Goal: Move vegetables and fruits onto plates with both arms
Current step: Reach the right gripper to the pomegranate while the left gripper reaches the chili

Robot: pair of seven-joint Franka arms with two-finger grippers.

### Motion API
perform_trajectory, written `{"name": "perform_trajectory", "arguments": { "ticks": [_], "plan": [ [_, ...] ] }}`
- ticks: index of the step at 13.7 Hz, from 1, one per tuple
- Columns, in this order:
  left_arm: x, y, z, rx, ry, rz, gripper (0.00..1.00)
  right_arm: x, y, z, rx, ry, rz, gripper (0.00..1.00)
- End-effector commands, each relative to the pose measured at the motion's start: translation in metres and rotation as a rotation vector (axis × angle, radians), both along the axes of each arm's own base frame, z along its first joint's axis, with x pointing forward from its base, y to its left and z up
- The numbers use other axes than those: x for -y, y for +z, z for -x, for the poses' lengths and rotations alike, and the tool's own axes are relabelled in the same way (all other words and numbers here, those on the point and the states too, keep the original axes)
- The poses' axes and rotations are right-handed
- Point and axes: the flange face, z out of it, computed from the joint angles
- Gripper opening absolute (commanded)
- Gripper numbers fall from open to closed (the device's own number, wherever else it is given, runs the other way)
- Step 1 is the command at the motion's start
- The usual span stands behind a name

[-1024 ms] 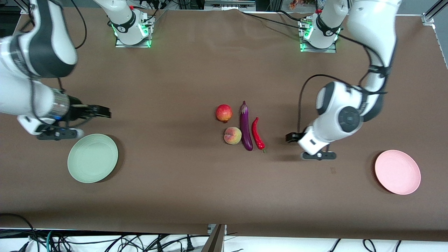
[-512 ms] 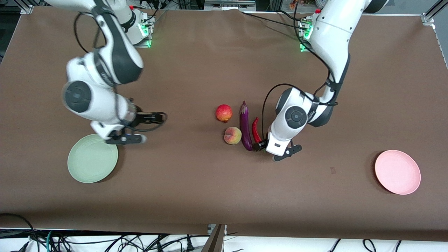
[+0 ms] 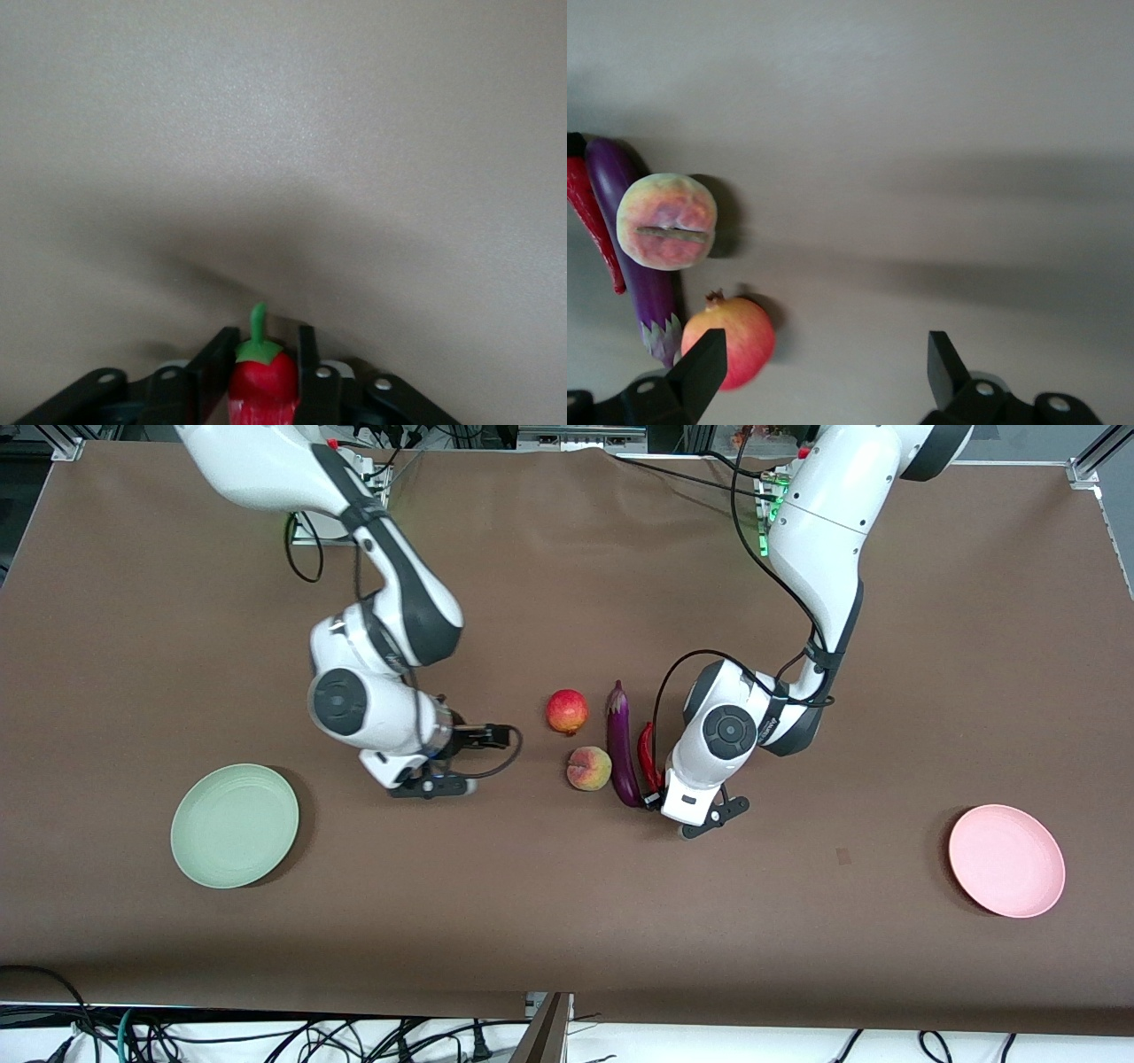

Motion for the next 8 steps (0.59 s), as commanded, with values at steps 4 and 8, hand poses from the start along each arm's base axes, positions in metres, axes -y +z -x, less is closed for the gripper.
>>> {"name": "perform_trajectory", "arguments": {
  "ticks": [4,8],
  "plan": [
    [-0.008,0.004,-0.011,0.018,0.001,-0.018,0.22,-0.077,-0.031,0.034,0.031,-0.033,-0.027,1.0],
    [-0.039,0.047,-0.028,-0.004,-0.1,-0.067,0.21,-0.109,-0.056,0.058,0.045,0.0,-0.03,1.0]
  ]
}}
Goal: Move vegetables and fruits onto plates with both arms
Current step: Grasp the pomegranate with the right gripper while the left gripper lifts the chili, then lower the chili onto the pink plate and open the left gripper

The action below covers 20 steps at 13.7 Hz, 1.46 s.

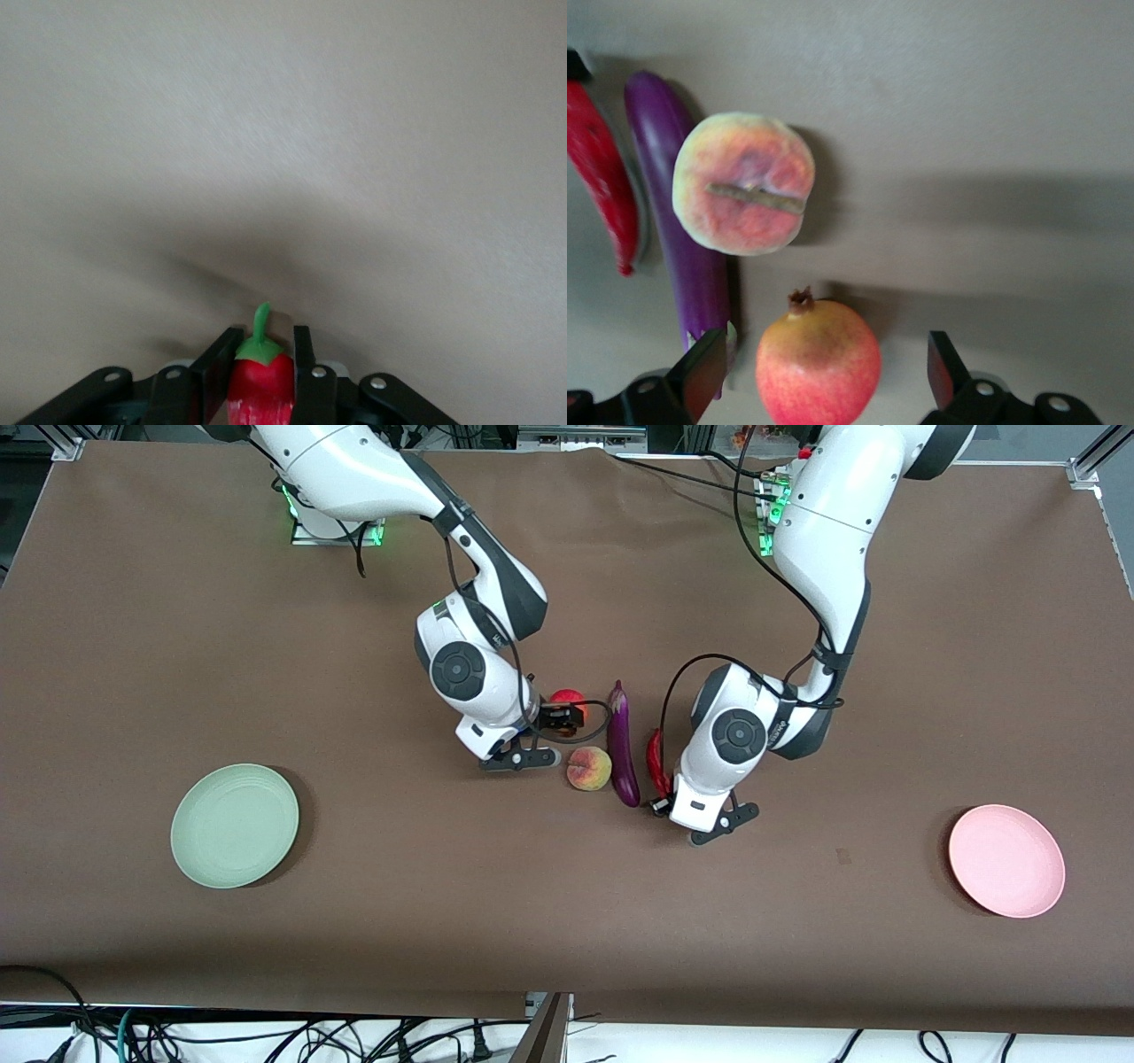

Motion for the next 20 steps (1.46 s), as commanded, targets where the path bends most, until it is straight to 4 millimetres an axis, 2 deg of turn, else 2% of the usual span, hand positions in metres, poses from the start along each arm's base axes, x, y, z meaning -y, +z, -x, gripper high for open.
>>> {"name": "perform_trajectory", "arguments": {
  "ticks": [1,4,6,9,13,16,17,20],
  "plan": [
    [-0.029,0.048,-0.019,-0.036,-0.13,-0.057,0.21,-0.022,-0.018,0.01,0.018,0.0,-0.021,1.0],
    [-0.069,0.082,-0.039,-0.091,-0.302,-0.115,0.22,-0.033,-0.039,0.02,0.03,0.012,-0.02,1.0],
    [-0.094,0.096,-0.046,-0.103,-0.494,-0.17,0.22,-0.036,-0.046,0.024,0.035,0.024,-0.012,1.0],
    [-0.147,0.112,-0.061,-0.097,-0.736,-0.221,0.22,-0.036,-0.049,0.025,0.034,0.031,-0.005,1.0],
    [-0.226,0.114,-0.075,-0.112,-0.97,-0.204,0.22,-0.037,-0.046,0.027,0.034,0.049,-0.004,1.0],
    [-0.295,0.122,-0.087,-0.099,-1.067,-0.204,0.22,-0.035,-0.05,0.033,-0.003,0.067,0.021,1.0],
    [-0.32,0.118,-0.09,-0.092,-1.105,-0.207,0.22,-0.035,-0.051,0.034,-0.012,0.07,0.026,1.0],
    [-0.372,0.103,-0.097,-0.04,-1.271,-0.262,0.22,-0.034,-0.052,0.036,-0.032,0.078,0.038,1.0]
  ]
}}
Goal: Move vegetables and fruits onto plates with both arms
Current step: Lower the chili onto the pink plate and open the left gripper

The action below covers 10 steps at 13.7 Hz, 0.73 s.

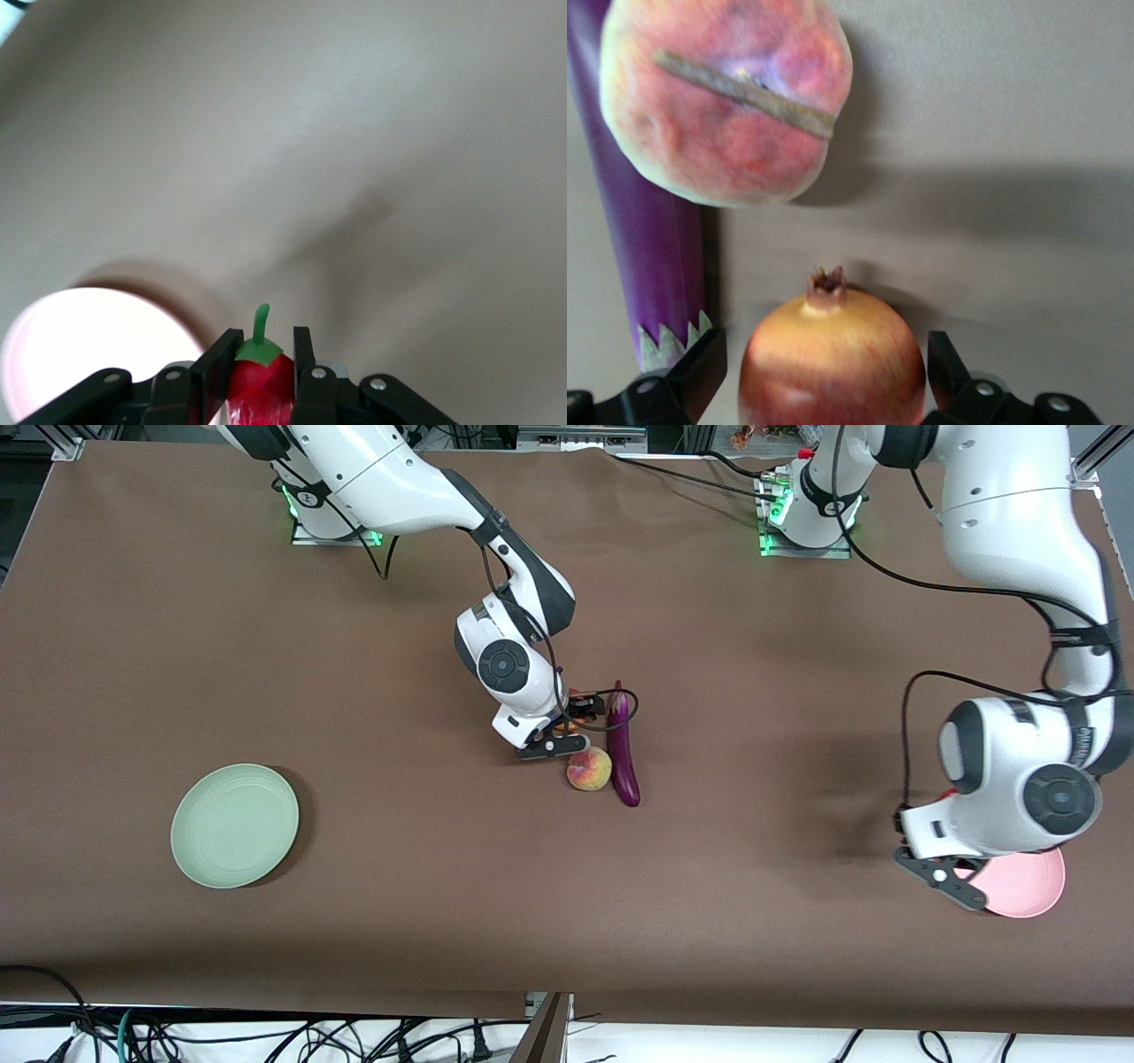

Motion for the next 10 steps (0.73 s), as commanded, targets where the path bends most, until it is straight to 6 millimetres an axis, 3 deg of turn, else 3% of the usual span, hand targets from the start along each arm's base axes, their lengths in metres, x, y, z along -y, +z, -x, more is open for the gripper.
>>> {"name": "perform_trajectory", "arguments": {
  "ticks": [1,4,5,6,8,9,10],
  "plan": [
    [-0.037,-0.02,-0.012,0.04,-0.208,-0.036,0.23,-0.002,0.004,0.001,-0.007,0.018,0.009,1.0],
    [-0.069,-0.039,-0.018,0.084,-0.393,-0.08,0.23,-0.007,0.001,0.007,-0.008,0.029,0.01,0.96],
    [-0.077,-0.045,-0.017,0.082,-0.388,-0.082,0.23,-0.007,0.003,0.007,-0.007,0.029,0.009,0.76],
    [-0.086,-0.049,-0.015,0.078,-0.378,-0.083,0.24,-0.007,0.003,0.007,-0.008,0.024,0.01,0.39],
    [-0.101,-0.059,-0.011,0.076,-0.34,-0.057,0.25,-0.004,0.004,0.003,-0.005,0.019,0.013,0.26],
    [-0.108,-0.065,-0.008,0.093,-0.297,-0.013,0.28,0.006,0.016,-0.006,-0.011,0.019,0.021,0.24],
    [-0.121,-0.074,-0.004,0.1,-0.25,0.026,0.29,0.03,0.041,-0.026,-0.027,0.015,0.048,0.23]
  ]
}}
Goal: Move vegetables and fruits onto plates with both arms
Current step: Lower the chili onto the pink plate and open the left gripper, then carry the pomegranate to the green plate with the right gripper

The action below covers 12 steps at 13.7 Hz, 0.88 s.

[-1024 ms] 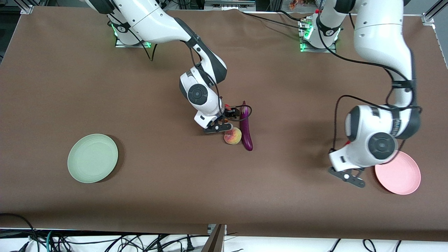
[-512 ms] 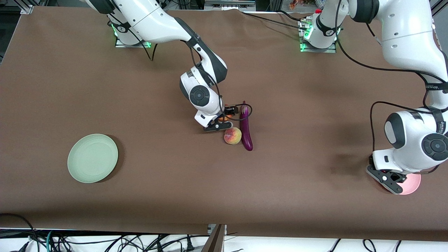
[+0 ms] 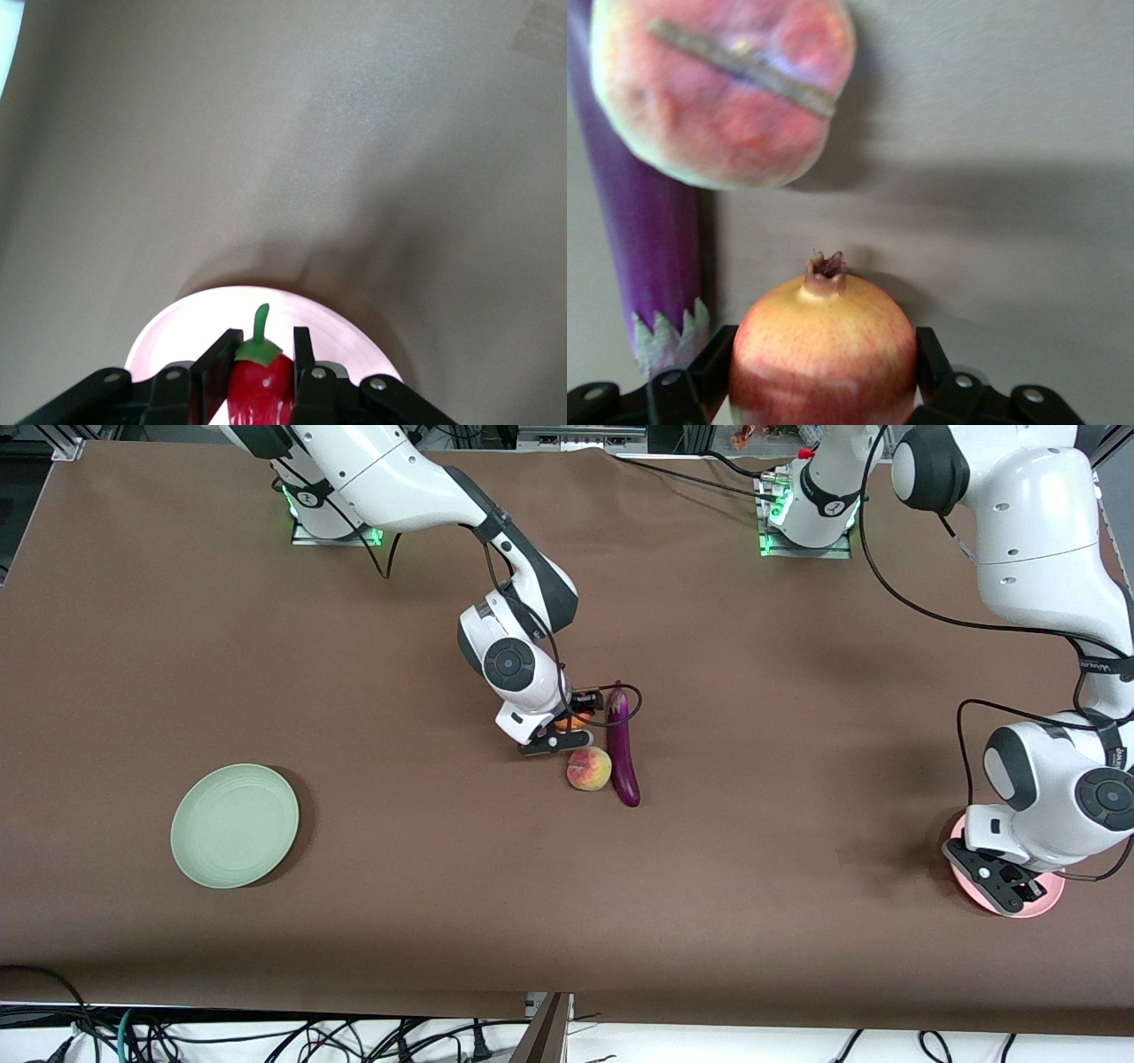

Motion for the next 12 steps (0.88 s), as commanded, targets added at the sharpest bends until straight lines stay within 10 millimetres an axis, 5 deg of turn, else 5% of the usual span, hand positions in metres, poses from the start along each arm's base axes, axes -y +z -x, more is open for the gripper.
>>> {"name": "perform_trajectory", "arguments": {
  "ticks": [1,3,4,5,6,8,10,12],
  "plan": [
    [-0.019,-0.016,0.002,0.015,0.05,0.096,0.3,0.056,0.066,-0.043,-0.037,0.039,0.046,0.22],
    [-0.02,-0.02,0.003,0.015,0.061,0.12,0.39,0.153,0.099,-0.088,-0.09,0.125,0.065,0.22],
    [-0.024,-0.021,0.004,0.014,0.066,0.121,0.54,0.214,0.104,-0.112,-0.097,0.166,0.059,0.22],
    [-0.024,-0.023,0.005,0.013,0.07,0.124,0.87,0.271,0.105,-0.131,-0.093,0.191,0.054,0.22],
    [-0.024,-0.023,0.004,0.013,0.071,0.124,1.0,0.328,0.106,-0.148,-0.07,0.228,0.058,0.22],
    [-0.023,-0.016,0.002,0.02,0.067,0.122,1.0,0.43,0.091,-0.166,-0.048,0.33,0.125,0.22],
    [-0.014,-0.001,-0.002,0.034,0.066,0.125,1.0,0.496,0.075,-0.178,0.013,0.324,0.137,0.22],
    [-0.007,0.019,0.001,-0.007,0.068,0.157,1.0,0.513,0.058,-0.18,0.021,0.328,0.147,0.22]
  ]
}}
